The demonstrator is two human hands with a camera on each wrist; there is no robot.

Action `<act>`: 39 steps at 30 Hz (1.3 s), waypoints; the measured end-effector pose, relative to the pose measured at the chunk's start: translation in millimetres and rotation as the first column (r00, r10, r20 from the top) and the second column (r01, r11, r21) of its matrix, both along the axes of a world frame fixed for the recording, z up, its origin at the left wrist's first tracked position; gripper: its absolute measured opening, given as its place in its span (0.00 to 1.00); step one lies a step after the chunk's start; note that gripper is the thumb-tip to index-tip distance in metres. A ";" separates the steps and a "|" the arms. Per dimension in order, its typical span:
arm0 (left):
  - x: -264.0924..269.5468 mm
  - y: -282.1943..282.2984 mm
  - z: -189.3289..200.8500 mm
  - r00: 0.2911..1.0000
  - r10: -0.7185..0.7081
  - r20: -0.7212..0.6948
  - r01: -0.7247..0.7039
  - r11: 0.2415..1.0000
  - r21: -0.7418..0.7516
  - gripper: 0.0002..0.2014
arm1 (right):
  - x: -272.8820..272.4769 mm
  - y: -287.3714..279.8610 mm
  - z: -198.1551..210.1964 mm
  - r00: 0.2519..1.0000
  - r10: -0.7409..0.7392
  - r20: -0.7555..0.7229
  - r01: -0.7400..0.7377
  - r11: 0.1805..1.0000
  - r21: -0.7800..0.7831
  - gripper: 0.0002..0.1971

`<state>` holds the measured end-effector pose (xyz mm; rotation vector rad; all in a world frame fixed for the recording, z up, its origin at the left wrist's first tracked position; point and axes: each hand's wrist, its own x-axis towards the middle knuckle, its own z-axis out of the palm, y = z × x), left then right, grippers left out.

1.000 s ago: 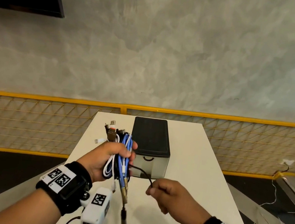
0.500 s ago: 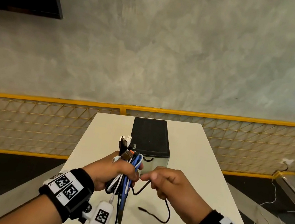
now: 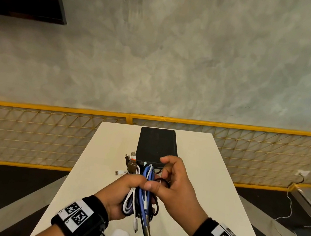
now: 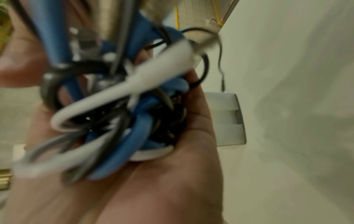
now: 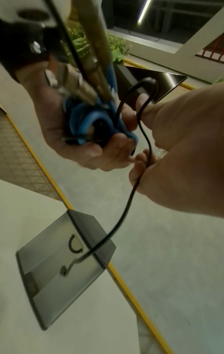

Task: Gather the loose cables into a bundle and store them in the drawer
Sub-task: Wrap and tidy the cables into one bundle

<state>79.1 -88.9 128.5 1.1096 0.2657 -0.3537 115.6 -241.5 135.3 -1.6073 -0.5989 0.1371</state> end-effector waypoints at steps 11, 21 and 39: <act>-5.9 1.2 4.1 0.975 -0.223 -0.012 0.223 0.974 -0.031 0.16 | 2.1 -4.3 8.8 0.975 0.135 0.175 -0.091 0.967 -0.239 0.57; -12.7 -9.9 -4.1 0.968 -0.241 -0.066 0.239 0.970 -0.039 0.16 | -2.3 -8.1 7.3 0.859 0.257 0.444 -0.083 0.924 -0.374 0.67; -11.9 -22.2 -22.1 1.000 -0.009 -0.015 0.010 0.999 0.040 0.16 | -5.6 -1.4 -8.5 0.891 0.209 0.403 -0.061 0.935 -0.349 0.61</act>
